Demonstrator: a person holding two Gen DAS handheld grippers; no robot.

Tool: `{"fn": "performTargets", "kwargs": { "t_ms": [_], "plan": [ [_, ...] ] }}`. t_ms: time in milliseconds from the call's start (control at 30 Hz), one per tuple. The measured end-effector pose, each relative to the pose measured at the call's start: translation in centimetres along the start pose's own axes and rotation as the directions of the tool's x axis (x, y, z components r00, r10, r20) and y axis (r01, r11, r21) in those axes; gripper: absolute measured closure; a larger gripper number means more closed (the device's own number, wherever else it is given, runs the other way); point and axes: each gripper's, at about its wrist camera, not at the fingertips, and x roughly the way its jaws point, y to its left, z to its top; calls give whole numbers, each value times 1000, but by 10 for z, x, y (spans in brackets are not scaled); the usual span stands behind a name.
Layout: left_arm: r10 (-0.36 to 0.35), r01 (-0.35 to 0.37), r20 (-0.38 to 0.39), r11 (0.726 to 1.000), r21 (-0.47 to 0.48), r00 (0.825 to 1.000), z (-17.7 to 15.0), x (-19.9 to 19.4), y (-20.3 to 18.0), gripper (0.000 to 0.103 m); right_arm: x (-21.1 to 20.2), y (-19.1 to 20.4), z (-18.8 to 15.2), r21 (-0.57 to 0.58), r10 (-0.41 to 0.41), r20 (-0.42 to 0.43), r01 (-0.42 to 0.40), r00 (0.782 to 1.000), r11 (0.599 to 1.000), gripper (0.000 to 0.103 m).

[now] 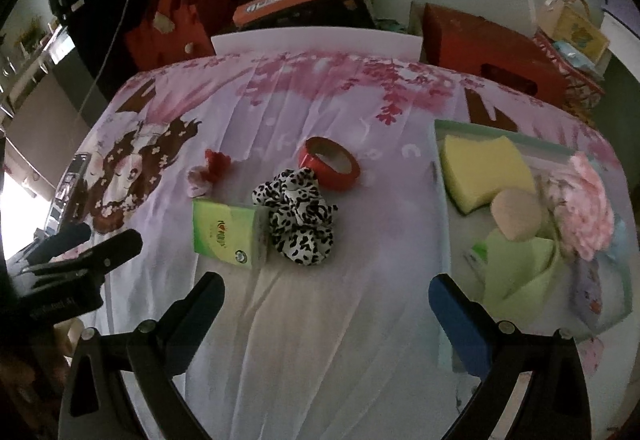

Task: Organize soft objects
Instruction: 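Withdraw both tools from the tray toward the scrunchie and tissue pack, then grasp the leopard-print scrunchie with the right tool while the left tool grasps the green tissue pack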

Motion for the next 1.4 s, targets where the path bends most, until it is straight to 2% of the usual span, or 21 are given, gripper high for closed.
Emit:
{"fn": "performTargets", "kwargs": {
  "t_ms": [467,767,900,1267,1400],
  "plan": [
    [-65,65,4,997,28,998,13,21,-19,1,41,-8,3,0,5,-29,-5,1000,1000,4],
    [-115,115,-38,993,-11,993,4,37,-30,1,54,-8,5,6,74,-26,-74,997,997,30],
    [-119,118,-44,993,-27,992,3,40,-31,1,61,-8,5,17,99,-33,-99,995,995,49],
    [-113,110,-47,992,-60,992,4,42,-25,1,74,4,9,-11,114,-24,-114,993,993,51],
    [-115,111,-51,992,-66,992,3,43,-26,1,75,4,9,-10,124,-20,-124,992,992,57]
  ]
}}
